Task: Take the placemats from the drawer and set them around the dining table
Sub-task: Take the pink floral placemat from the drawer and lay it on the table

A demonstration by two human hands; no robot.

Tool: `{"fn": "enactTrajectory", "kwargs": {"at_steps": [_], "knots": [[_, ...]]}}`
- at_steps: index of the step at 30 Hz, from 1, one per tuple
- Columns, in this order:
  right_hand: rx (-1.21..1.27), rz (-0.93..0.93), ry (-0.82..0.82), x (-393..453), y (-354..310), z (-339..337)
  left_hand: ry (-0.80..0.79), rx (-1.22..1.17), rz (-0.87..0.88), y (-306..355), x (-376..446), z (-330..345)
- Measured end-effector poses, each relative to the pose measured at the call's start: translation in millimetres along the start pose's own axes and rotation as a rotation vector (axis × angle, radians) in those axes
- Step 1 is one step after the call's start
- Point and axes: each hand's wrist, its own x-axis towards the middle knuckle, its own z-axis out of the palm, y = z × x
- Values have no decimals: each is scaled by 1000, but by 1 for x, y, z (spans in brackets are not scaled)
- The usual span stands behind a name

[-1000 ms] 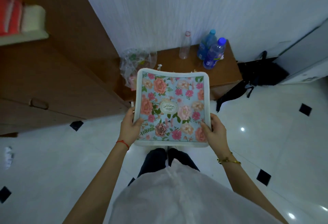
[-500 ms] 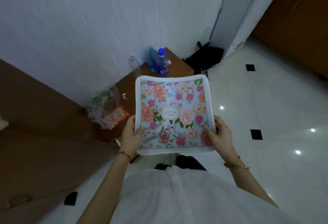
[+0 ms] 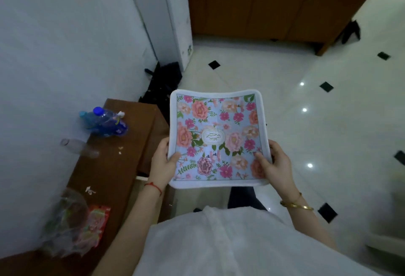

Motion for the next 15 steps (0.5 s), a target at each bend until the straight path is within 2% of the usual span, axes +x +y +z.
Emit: {"fn": "enactTrajectory", "kwargs": {"at_steps": [6, 15], "knots": [[57, 87, 219, 26, 26, -82, -212, 115, 111, 48, 68, 105], [79, 139, 452, 88, 53, -234, -430, 105, 181, 133, 138, 299]]}}
